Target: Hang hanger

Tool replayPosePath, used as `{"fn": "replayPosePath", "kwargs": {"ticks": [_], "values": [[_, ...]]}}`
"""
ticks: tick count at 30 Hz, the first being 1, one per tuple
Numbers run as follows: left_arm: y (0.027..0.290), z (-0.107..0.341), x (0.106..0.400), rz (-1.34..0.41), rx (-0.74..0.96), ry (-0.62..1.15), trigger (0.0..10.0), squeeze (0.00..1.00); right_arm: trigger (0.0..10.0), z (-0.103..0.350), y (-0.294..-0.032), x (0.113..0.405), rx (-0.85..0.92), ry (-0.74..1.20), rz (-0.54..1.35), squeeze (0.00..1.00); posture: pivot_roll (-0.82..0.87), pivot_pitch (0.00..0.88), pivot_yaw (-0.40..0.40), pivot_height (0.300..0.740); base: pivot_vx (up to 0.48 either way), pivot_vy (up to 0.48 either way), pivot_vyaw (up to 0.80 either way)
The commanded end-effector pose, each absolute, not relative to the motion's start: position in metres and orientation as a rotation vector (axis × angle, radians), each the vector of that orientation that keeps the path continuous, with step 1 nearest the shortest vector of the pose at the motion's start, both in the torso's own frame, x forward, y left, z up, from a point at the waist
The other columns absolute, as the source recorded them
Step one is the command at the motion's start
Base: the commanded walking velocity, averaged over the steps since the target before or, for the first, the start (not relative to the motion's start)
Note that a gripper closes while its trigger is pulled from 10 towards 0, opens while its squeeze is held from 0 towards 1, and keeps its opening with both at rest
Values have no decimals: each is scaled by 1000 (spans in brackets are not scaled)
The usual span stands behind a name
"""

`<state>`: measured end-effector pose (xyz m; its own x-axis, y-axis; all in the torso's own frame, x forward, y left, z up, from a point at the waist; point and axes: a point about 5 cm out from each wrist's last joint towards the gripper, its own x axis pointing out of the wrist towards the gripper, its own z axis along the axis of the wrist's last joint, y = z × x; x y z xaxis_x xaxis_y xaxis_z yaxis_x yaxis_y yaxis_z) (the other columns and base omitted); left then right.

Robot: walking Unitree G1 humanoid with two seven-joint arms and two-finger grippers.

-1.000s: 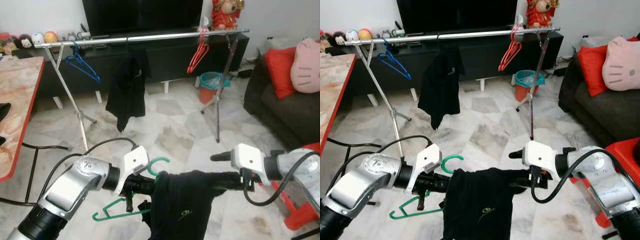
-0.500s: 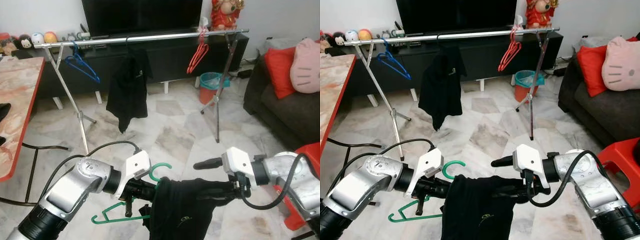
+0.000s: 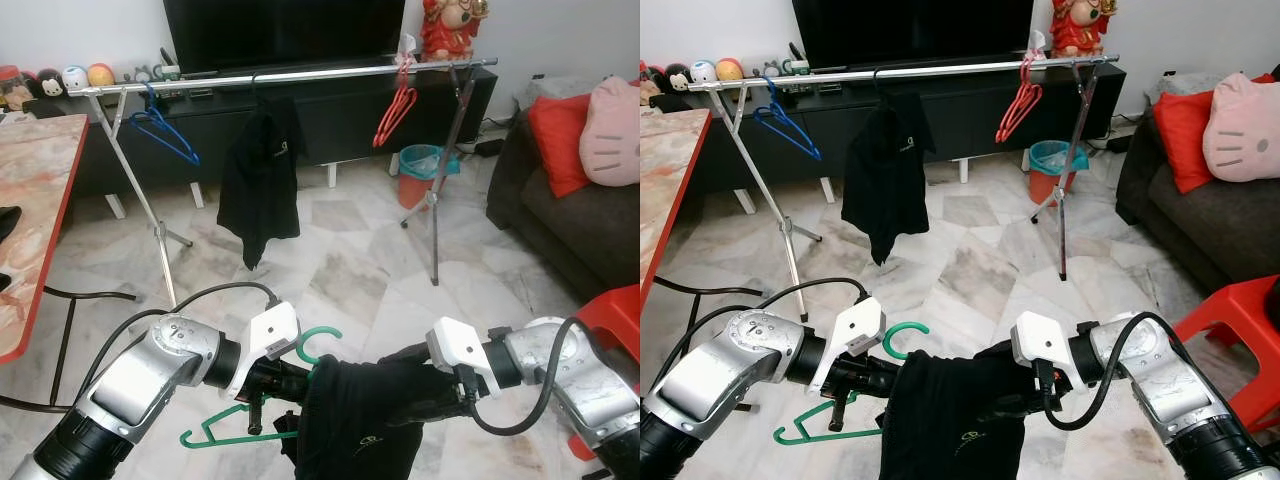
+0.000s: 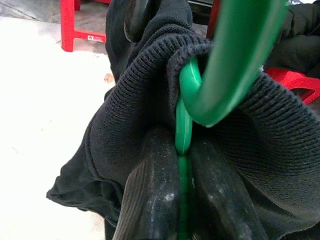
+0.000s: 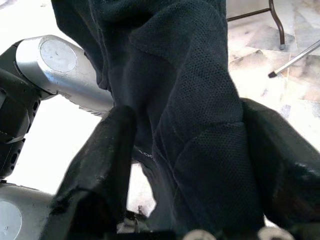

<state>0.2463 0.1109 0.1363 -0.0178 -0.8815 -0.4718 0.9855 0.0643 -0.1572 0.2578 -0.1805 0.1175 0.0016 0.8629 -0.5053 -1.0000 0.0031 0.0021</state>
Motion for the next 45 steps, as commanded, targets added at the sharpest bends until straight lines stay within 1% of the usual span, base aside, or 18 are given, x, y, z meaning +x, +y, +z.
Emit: {"fn": "replayPosePath", "kwargs": {"ticks": [1, 7, 24, 42, 43, 45], "values": [[107, 147, 245, -1545, 281, 467, 10000, 0, 0, 118, -180, 258, -420, 412, 1540, 0, 18, 0, 6, 740, 0, 0, 0], [107, 147, 247, -1541, 289, 475, 10000, 0, 0, 116, -179, 255, -431, 426, 1563, 0, 19, 0, 6, 740, 0, 0, 0], [105, 148, 249, -1540, 299, 469, 10000, 0, 0, 113, -179, 258, -452, 441, 1529, 0, 21, 0, 8, 740, 0, 0, 0], [102, 149, 250, -1555, 289, 456, 10000, 0, 0, 115, -178, 259, -461, 445, 1542, 0, 21, 0, 4, 740, 0, 0, 0], [102, 151, 249, -1576, 272, 451, 10000, 302, 0, 114, -178, 259, -465, 449, 1537, 0, 21, 0, 4, 740, 0, 0, 0], [101, 152, 249, -1577, 266, 441, 10000, 302, 0, 113, -178, 260, -469, 454, 1533, 0, 20, 0, 4, 740, 0, 0, 0]]}}
